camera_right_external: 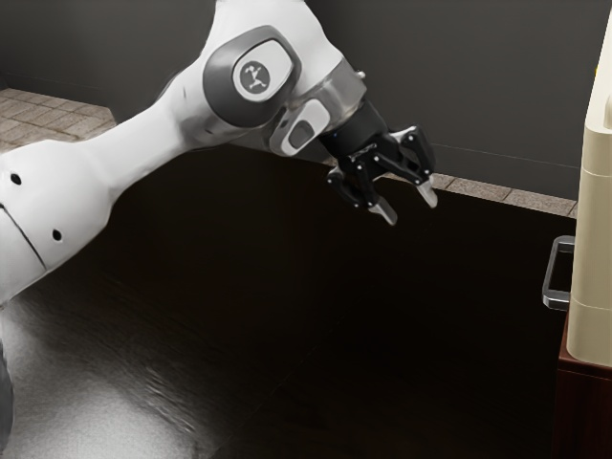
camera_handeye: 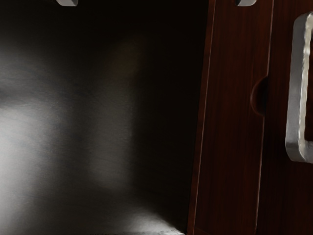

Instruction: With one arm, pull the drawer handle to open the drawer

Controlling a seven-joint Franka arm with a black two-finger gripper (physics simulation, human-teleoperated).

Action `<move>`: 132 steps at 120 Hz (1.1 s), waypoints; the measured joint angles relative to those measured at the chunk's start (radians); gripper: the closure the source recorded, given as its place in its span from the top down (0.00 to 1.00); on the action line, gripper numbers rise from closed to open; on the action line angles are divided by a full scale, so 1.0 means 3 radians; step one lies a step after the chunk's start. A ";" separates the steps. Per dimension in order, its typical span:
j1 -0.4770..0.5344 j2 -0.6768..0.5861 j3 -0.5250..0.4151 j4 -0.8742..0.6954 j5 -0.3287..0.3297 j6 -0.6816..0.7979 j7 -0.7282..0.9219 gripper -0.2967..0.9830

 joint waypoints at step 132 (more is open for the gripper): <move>-0.0396 0.0905 -0.0420 0.0285 -0.0232 0.0694 0.0678 0.36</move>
